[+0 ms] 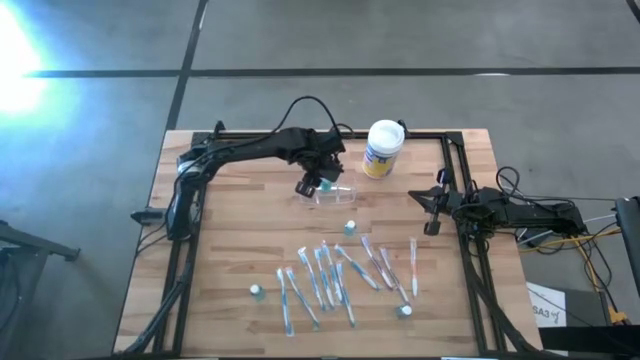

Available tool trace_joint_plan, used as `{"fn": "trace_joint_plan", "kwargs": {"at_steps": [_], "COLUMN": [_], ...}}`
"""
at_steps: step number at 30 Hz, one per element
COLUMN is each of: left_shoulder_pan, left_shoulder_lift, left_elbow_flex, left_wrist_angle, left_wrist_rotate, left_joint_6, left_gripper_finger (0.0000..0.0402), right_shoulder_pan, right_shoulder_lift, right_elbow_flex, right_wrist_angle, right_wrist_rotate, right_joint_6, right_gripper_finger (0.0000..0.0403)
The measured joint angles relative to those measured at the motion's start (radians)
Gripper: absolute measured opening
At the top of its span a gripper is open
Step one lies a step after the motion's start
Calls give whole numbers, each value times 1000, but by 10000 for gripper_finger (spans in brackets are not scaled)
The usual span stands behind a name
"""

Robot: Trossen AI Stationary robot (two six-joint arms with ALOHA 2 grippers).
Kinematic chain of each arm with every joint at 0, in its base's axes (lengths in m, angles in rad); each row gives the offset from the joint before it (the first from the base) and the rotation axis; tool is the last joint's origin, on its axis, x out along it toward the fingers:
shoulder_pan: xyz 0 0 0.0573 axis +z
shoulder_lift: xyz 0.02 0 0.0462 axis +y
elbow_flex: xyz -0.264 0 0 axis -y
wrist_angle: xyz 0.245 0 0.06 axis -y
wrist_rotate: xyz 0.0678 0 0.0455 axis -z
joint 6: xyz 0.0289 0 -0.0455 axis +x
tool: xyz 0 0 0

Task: Pick & Place toothbrushing station
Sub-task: Put the blue mouthwash bottle into the transparent organizer

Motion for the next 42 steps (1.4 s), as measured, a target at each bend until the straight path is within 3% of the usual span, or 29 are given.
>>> {"fn": "trace_joint_plan", "kwargs": {"at_steps": [3,6,10,12,17,24,29,35,42], "left_shoulder_pan": [-1,1,17,19,19,21,21,21,21], "left_shoulder_lift": [-16,-56,-172,-262,-531,-947,-1177,-1367,-1501], "left_elbow_flex": [15,8,-85,-163,-456,-909,-1175,-1385,-1482], "left_wrist_angle": [-49,-124,-101,-32,243,756,1018,1144,1145], "left_wrist_rotate": [-15,32,288,347,352,310,310,319,321], "left_joint_6": [-69,-140,-210,-234,-307,-603,-798,-888,-902], "left_gripper_finger": [181,178,140,103,11,14,4,13,4], "right_shoulder_pan": [0,0,0,0,0,0,0,0,0], "right_shoulder_lift": [0,0,0,0,0,0,0,0,0], "right_elbow_flex": [0,0,0,0,0,0,0,0,0], "right_wrist_angle": [-1,-1,-5,-5,-5,-1,2,3,14], "right_wrist_rotate": [0,0,0,0,0,0,0,0,0], "right_joint_6": [0,0,0,1,24,43,47,47,47], "right_gripper_finger": [8,8,8,8,8,8,8,8,8]}}
